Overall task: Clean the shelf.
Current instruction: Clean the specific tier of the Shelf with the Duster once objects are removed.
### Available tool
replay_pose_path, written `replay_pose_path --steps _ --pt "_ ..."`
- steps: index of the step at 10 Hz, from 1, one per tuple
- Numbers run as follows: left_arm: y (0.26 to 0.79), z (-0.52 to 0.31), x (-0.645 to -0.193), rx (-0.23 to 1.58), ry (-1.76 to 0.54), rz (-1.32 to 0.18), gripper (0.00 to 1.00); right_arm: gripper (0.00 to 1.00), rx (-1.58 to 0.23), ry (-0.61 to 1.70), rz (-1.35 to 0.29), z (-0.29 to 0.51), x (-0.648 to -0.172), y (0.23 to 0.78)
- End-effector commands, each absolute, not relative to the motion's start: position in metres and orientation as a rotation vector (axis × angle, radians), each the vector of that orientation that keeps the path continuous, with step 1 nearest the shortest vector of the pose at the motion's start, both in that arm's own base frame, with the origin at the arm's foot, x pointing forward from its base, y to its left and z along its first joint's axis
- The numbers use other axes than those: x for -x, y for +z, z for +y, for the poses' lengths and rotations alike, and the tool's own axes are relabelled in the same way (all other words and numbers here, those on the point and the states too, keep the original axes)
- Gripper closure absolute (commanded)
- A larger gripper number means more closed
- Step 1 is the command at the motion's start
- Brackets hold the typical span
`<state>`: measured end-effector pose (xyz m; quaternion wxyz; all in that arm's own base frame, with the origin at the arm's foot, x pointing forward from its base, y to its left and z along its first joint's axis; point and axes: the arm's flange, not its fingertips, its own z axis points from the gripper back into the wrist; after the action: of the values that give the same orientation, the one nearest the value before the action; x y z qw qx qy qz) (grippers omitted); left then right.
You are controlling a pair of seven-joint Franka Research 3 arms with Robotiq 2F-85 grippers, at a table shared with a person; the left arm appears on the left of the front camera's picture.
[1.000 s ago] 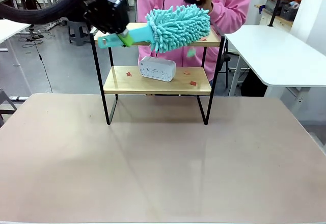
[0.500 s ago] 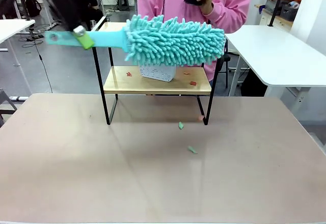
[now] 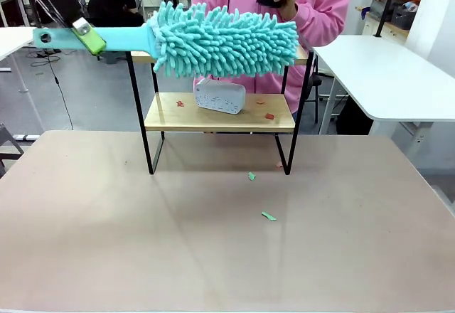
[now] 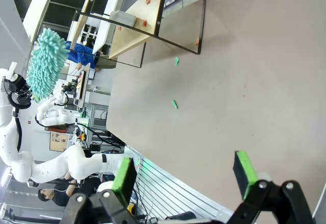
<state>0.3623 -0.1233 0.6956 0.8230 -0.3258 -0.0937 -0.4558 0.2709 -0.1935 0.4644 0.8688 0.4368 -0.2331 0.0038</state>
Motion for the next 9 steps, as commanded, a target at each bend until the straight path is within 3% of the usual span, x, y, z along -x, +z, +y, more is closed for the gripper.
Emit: replay_pose_path --steps 1,4,6,9 --pt "0.705 -0.088 -0.348 0.791 -0.853 -0.252 0.87 0.00 -0.926 0.028 -0.515 -0.193 -0.272 0.464" --pt "0.712 0.049 -0.323 0.926 -0.388 -0.408 0.87 0.00 -0.926 0.028 -0.515 -0.193 -0.272 0.464" --pt "0.669 0.126 -0.305 0.967 -0.006 -0.496 0.87 0.00 -0.926 0.028 -0.515 -0.193 -0.272 0.464" --pt "0.565 0.148 -0.308 1.016 0.360 -0.348 0.87 0.00 -0.926 0.028 -0.515 -0.193 -0.272 0.464"
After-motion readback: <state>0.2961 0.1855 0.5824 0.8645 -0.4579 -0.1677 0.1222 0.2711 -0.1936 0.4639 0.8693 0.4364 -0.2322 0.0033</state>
